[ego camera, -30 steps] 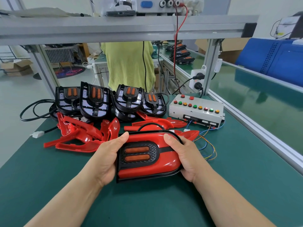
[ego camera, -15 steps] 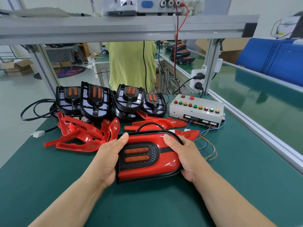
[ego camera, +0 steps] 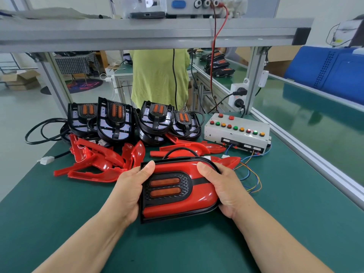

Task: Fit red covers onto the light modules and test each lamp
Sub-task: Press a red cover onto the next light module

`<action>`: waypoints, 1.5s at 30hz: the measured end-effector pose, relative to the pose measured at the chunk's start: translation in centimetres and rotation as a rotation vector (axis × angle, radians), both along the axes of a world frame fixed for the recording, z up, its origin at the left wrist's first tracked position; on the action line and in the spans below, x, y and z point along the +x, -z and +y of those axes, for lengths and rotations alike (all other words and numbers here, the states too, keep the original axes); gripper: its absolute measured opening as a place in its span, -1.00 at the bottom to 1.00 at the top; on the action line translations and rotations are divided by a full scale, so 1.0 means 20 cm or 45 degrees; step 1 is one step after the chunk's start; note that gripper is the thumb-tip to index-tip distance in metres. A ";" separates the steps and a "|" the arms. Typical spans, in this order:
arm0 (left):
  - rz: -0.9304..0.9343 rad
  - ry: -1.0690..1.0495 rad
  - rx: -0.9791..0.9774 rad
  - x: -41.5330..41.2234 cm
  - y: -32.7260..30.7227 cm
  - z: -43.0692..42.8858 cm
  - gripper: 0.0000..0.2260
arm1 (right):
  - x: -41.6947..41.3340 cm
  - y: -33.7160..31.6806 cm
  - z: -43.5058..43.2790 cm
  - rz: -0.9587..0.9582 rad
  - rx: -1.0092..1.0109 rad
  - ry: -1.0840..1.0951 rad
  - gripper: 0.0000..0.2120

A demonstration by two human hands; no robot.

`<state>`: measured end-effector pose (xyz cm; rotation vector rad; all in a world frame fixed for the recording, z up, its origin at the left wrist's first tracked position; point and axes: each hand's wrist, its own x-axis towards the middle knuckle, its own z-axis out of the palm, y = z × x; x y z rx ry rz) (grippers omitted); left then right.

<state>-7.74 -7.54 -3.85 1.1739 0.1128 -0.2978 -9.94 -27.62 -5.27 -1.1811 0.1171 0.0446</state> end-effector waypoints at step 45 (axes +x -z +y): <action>-0.028 -0.112 -0.075 -0.03 0.05 0.03 -0.52 | 0.04 0.01 -0.08 0.042 0.115 -0.212 -0.52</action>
